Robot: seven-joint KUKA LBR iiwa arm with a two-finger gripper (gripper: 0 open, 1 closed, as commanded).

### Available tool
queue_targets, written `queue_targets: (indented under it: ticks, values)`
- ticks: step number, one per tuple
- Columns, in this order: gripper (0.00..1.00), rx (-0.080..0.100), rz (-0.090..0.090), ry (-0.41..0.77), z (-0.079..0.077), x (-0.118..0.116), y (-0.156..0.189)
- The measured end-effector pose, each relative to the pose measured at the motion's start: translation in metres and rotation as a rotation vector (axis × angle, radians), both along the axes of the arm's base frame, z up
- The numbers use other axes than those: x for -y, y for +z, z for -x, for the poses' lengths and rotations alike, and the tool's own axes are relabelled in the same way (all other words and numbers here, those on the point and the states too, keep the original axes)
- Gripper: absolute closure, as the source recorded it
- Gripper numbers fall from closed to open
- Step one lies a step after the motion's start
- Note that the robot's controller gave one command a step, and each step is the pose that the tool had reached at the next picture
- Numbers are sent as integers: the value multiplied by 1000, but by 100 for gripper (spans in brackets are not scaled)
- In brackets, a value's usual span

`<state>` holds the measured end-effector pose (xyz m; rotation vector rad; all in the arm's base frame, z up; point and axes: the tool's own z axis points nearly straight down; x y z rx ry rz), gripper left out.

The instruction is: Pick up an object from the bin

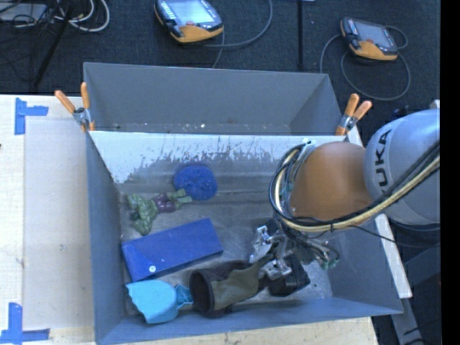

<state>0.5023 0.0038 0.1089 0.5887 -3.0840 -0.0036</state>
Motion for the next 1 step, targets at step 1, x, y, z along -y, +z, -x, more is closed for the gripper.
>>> queue_targets:
  ticks: [1]
  values:
    - [100,-3,0,2,1,1,19]
